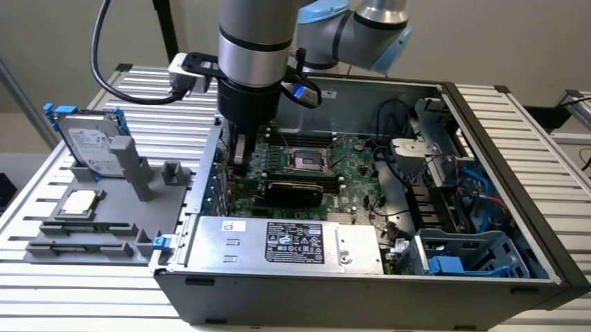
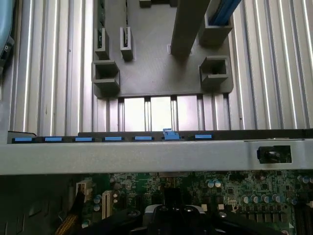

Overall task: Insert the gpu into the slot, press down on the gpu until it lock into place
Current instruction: 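Press down on the gpu until it lock into place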

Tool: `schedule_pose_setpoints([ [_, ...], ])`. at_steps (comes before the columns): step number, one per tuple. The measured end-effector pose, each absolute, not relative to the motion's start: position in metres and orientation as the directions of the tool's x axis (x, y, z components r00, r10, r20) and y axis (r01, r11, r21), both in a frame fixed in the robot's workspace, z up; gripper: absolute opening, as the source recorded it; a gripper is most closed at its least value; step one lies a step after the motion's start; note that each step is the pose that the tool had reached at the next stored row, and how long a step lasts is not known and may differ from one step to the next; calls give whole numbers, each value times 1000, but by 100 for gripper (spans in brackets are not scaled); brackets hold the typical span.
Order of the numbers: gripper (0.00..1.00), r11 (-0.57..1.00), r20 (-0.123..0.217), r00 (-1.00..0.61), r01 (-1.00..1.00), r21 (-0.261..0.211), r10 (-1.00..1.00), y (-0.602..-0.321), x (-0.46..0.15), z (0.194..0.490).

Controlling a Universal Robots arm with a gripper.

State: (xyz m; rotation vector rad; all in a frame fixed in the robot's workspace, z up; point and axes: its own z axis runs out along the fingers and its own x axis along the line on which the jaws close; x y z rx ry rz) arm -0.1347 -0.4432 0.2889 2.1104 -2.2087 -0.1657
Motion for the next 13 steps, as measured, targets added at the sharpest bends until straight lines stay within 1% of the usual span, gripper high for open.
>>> schedule_pose_setpoints([
  [13, 13, 46, 1, -47, -979, 197, -999, -445, -131, 301],
])
